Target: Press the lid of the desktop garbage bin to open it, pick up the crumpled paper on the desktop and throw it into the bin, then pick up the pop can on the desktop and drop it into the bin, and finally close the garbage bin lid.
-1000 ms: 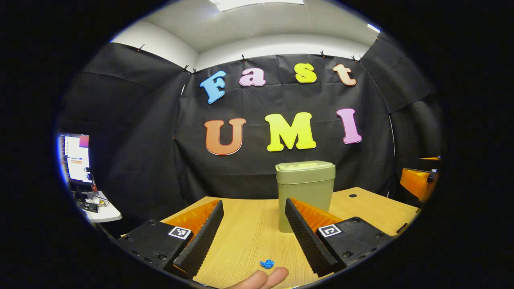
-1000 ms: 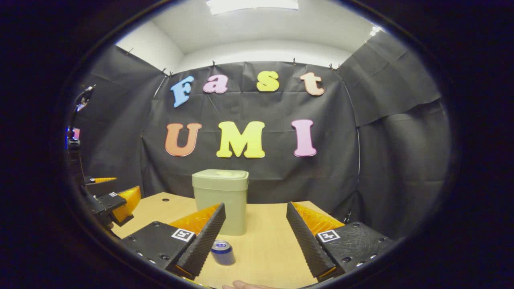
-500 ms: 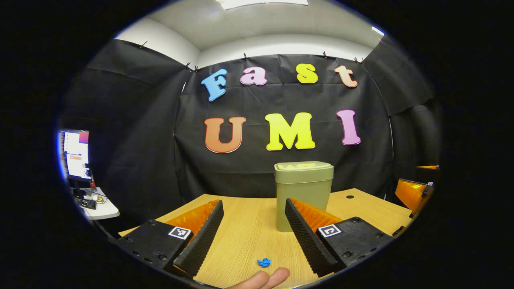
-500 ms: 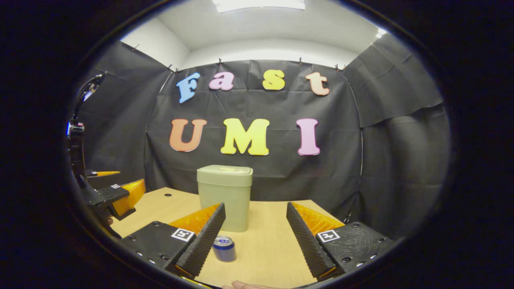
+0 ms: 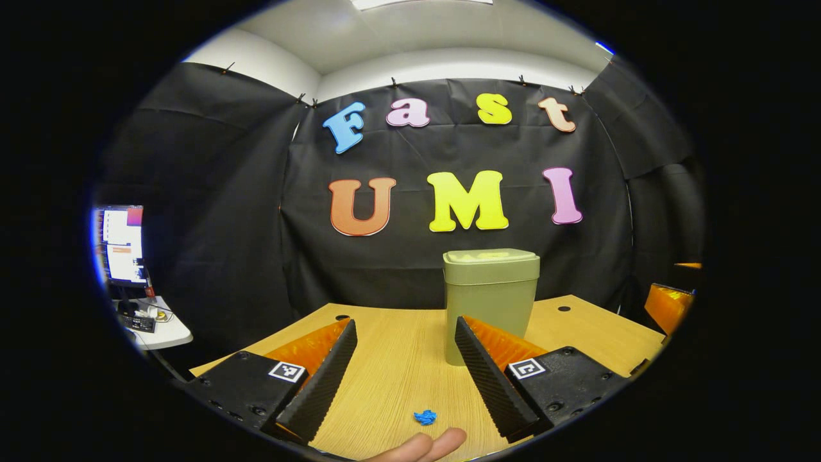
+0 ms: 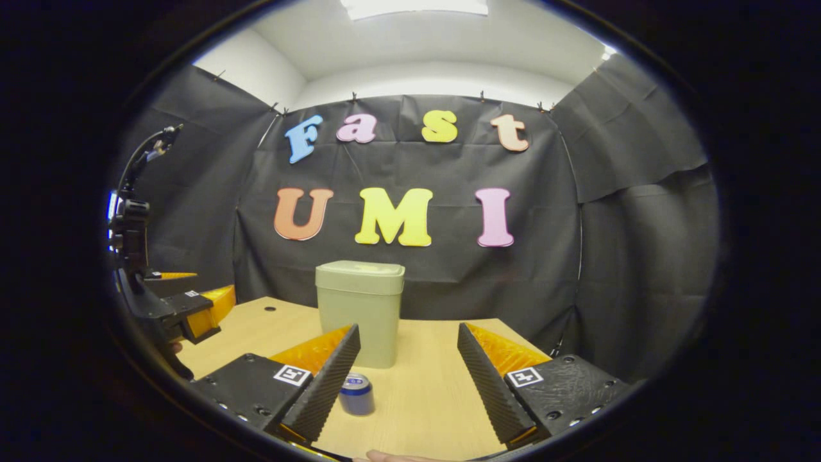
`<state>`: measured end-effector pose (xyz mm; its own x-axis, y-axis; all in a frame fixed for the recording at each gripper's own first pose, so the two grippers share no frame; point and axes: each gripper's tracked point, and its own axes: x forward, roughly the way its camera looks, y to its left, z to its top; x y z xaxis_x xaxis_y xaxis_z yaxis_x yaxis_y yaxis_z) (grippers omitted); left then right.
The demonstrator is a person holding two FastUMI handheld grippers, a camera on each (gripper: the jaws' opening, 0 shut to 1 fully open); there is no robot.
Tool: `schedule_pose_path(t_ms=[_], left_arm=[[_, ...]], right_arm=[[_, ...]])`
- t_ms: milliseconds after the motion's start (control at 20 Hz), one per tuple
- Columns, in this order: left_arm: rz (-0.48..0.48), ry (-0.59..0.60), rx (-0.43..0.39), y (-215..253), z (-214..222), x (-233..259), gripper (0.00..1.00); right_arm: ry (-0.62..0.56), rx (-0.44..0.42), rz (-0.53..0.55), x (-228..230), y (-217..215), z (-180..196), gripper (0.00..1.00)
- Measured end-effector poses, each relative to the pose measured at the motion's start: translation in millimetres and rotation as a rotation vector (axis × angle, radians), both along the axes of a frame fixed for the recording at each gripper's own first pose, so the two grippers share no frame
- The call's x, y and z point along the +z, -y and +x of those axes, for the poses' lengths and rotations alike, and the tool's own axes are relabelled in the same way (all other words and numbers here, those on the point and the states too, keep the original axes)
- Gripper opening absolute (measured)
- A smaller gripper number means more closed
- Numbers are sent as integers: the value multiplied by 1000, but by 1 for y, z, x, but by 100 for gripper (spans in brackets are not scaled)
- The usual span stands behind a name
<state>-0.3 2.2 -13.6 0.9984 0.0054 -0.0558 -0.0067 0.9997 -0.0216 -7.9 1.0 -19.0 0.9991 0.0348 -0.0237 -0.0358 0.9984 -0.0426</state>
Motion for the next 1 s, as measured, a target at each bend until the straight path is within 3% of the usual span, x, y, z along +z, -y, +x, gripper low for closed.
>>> schedule_pose_path(t_ms=[650, 1000], left_arm=[[2, -53, 28, -6, 12, -19, 99], [16, -40, 17, -2, 8, -14, 99]], right_arm=[[-8, 6, -5, -10, 2, 13, 95], [29, 42, -4, 12, -26, 30, 95]])
